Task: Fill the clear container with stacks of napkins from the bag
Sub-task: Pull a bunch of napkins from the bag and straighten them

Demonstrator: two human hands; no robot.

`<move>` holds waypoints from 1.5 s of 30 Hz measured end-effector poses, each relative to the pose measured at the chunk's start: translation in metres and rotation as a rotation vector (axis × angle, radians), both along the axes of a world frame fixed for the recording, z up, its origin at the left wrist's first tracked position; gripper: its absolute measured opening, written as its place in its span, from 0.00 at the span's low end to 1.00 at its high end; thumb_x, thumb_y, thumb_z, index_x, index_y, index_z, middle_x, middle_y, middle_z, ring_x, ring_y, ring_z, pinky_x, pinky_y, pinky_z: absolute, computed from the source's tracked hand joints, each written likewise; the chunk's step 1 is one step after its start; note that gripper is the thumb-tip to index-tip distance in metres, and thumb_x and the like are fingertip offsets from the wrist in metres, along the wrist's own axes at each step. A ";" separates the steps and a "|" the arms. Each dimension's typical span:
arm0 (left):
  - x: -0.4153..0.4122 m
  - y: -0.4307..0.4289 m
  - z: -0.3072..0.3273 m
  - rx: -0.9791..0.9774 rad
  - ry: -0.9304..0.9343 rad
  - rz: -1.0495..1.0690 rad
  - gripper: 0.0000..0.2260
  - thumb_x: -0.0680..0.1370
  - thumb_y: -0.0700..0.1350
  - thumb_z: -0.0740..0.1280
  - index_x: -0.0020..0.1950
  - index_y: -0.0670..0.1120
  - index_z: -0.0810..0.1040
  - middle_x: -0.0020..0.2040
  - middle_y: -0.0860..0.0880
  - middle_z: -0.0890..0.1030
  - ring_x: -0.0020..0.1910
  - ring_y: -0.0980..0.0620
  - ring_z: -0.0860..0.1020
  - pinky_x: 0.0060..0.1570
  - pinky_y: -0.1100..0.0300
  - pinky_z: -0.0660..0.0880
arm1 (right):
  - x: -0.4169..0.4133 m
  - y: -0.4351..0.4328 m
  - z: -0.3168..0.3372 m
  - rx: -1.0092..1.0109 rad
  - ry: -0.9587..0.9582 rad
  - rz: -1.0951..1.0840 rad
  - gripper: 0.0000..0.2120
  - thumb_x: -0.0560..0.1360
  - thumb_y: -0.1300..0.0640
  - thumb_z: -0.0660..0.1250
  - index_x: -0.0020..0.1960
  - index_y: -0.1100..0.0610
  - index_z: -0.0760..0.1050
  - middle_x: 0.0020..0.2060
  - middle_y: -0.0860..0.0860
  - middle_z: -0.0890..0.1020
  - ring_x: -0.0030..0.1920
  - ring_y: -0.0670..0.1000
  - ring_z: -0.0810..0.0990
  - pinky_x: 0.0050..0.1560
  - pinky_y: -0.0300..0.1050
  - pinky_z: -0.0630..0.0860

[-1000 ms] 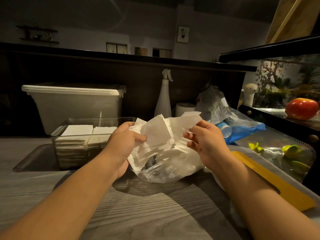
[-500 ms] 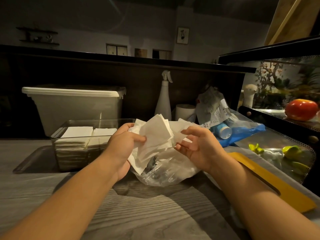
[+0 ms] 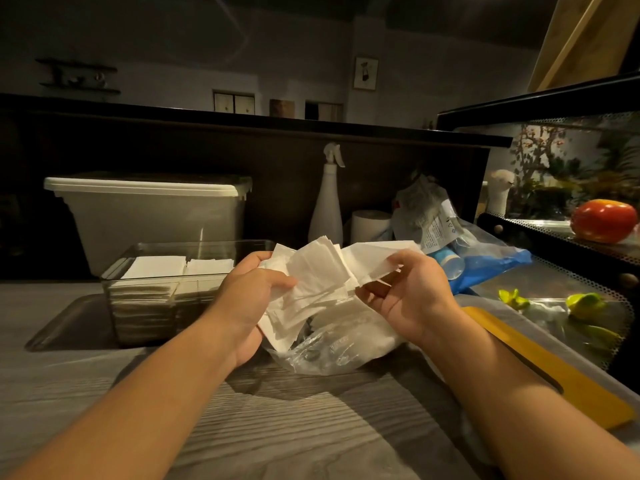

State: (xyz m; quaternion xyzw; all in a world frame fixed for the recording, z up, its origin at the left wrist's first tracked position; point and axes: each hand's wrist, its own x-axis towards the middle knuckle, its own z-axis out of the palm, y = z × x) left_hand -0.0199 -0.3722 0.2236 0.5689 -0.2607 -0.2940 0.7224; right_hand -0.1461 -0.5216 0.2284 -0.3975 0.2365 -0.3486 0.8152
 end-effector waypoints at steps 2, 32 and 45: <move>0.000 0.001 0.001 -0.007 0.005 0.007 0.13 0.77 0.33 0.65 0.52 0.52 0.76 0.52 0.44 0.81 0.49 0.42 0.80 0.42 0.52 0.78 | 0.000 0.000 -0.002 0.042 -0.039 0.057 0.31 0.63 0.70 0.56 0.67 0.63 0.68 0.61 0.63 0.75 0.54 0.64 0.79 0.44 0.60 0.80; -0.003 -0.002 -0.004 -0.093 0.195 -0.128 0.15 0.78 0.38 0.67 0.63 0.49 0.77 0.53 0.44 0.85 0.50 0.42 0.83 0.42 0.49 0.80 | 0.002 0.002 0.001 -0.209 0.074 -0.078 0.07 0.73 0.68 0.73 0.46 0.61 0.76 0.39 0.56 0.82 0.34 0.50 0.82 0.33 0.40 0.79; -0.015 -0.007 -0.015 -0.026 0.233 -0.242 0.12 0.78 0.38 0.67 0.60 0.49 0.80 0.47 0.45 0.87 0.43 0.43 0.85 0.36 0.53 0.80 | 0.000 -0.012 0.002 -0.361 0.158 -0.304 0.04 0.77 0.60 0.68 0.52 0.56 0.80 0.52 0.59 0.83 0.51 0.58 0.82 0.50 0.53 0.83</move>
